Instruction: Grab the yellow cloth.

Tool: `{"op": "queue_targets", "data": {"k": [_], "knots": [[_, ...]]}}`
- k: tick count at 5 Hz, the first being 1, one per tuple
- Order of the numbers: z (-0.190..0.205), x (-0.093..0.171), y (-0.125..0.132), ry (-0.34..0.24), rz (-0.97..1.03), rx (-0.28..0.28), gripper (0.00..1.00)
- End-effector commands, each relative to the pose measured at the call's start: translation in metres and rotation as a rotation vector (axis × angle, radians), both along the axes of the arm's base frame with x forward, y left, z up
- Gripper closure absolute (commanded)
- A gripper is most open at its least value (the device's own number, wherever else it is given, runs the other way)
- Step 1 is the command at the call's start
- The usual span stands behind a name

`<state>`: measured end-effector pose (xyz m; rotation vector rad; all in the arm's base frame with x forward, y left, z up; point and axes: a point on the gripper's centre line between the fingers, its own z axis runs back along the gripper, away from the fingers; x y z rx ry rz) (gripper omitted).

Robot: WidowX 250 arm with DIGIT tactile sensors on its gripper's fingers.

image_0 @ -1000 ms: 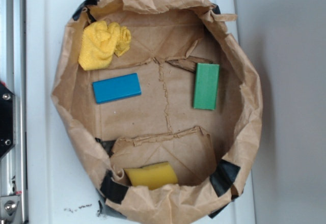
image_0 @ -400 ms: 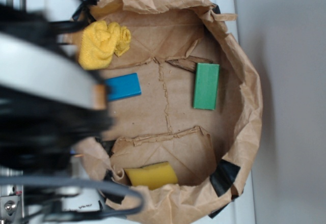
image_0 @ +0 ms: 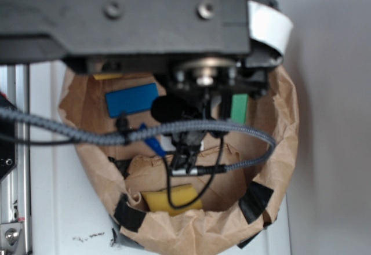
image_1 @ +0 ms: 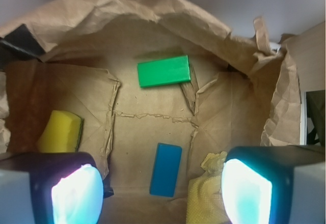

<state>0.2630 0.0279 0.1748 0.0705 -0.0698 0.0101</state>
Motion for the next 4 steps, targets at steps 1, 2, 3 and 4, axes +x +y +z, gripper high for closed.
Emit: {"op": "queue_targets", "data": {"k": [1, 2, 3, 4], "knots": [[0.005, 0.002, 0.023, -0.004, -0.101, -0.047, 0.0], [-0.02, -0.005, 0.044, 0.058, -0.195, 0.011, 0.0], [-0.042, -0.009, 0.064, 0.122, -0.25, 0.095, 0.0], [-0.074, -0.028, 0.065, 0.162, -0.344, 0.097, 0.0]]}}
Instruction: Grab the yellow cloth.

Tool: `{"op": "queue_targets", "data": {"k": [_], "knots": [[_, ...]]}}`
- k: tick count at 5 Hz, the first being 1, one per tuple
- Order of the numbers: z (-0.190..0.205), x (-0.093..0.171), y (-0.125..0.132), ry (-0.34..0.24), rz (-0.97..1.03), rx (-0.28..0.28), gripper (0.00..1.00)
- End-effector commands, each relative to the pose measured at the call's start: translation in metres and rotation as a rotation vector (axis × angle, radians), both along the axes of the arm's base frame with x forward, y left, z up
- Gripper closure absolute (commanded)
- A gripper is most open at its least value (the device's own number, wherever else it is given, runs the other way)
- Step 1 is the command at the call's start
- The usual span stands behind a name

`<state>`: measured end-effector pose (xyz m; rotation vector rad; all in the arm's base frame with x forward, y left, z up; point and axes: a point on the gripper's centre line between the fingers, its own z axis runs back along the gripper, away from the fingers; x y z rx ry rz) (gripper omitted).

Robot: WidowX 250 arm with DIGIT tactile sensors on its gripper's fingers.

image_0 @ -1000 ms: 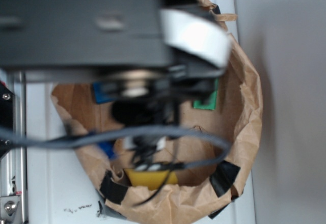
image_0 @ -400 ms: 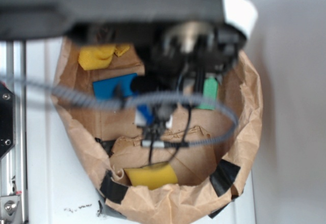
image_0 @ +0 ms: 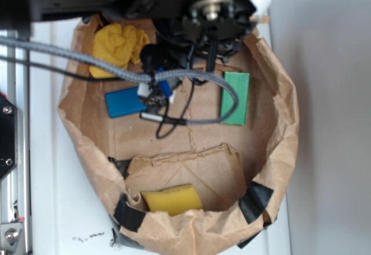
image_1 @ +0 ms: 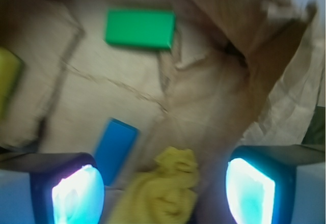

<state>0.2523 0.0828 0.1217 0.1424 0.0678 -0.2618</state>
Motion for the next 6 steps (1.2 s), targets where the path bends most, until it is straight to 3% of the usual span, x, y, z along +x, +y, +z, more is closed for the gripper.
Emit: {"op": "queue_targets", "data": {"k": [1, 2, 3, 6], "knots": [[-0.053, -0.024, 0.008, 0.043, -0.119, -0.009, 0.0], [-0.041, -0.035, -0.004, 0.035, -0.147, -0.097, 0.0], [-0.021, -0.02, -0.005, 0.045, -0.112, -0.132, 0.0], [-0.021, -0.02, -0.005, 0.045, -0.112, -0.132, 0.0]]}}
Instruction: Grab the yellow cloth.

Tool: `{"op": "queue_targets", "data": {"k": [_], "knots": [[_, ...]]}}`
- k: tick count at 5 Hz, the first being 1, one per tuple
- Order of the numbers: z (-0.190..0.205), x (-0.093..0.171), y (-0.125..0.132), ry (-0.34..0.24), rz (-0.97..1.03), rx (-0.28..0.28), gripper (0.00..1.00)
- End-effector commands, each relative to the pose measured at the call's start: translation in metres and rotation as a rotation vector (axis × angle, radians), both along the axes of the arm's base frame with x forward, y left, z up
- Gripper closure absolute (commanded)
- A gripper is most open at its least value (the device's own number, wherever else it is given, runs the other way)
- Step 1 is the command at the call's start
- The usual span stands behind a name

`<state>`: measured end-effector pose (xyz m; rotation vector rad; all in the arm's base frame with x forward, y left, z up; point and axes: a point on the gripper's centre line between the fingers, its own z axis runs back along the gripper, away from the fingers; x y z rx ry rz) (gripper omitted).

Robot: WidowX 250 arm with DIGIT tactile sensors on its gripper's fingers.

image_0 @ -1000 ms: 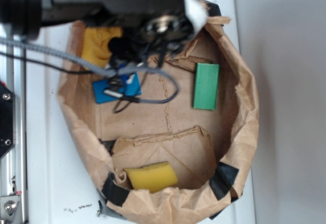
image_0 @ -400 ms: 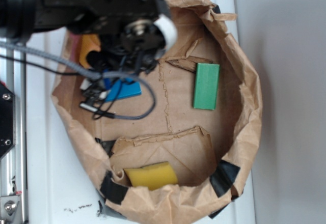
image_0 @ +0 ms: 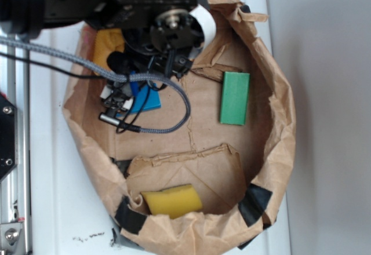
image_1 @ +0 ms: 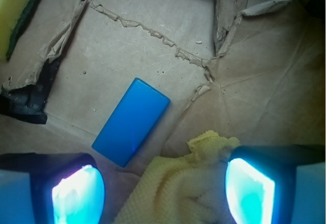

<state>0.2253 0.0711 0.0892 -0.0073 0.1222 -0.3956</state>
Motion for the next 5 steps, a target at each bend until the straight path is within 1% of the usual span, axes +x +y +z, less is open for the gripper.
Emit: {"op": "queue_targets", "data": {"k": [1, 2, 3, 4, 5], "knots": [[-0.022, 0.005, 0.008, -0.06, -0.025, 0.02, 0.0], [-0.048, -0.002, 0.015, 0.013, -0.075, -0.021, 0.0], [-0.06, -0.003, 0.018, 0.029, -0.075, -0.009, 0.08], [-0.052, 0.003, 0.015, 0.019, -0.045, -0.022, 1.0], [-0.036, 0.011, 0.008, -0.015, -0.027, -0.082, 1.0]]}}
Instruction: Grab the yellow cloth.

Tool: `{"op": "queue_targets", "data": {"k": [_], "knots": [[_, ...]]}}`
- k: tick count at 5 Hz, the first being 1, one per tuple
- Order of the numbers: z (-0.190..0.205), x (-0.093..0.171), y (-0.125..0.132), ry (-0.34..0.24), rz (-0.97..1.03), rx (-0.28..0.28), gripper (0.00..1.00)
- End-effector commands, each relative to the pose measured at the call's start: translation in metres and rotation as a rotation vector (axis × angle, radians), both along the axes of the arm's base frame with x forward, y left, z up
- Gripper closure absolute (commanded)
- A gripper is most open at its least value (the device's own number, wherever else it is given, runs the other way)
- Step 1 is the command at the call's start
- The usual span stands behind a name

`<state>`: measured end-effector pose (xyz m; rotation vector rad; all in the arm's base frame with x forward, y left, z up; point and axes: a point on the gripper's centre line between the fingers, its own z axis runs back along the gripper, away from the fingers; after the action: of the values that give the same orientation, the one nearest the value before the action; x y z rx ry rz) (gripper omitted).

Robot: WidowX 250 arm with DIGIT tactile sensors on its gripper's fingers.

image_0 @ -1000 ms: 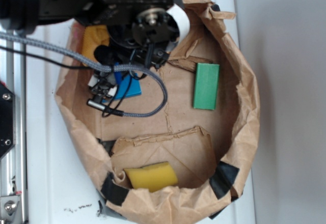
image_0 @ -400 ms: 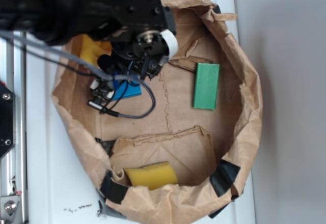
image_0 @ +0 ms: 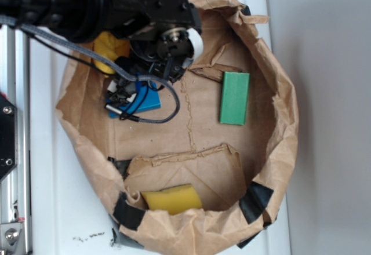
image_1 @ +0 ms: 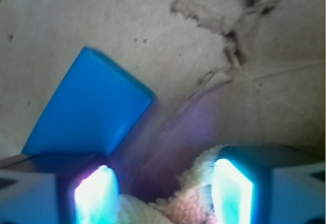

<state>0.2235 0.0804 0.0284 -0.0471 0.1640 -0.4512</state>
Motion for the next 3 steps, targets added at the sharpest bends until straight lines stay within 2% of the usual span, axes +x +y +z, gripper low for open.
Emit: {"op": "queue_targets", "data": {"k": [1, 3], "knots": [[0.063, 0.016, -0.013, -0.114, 0.062, -0.134, 1.0], [0.114, 0.024, -0.023, -0.093, 0.1, -0.256, 1.0]]}}
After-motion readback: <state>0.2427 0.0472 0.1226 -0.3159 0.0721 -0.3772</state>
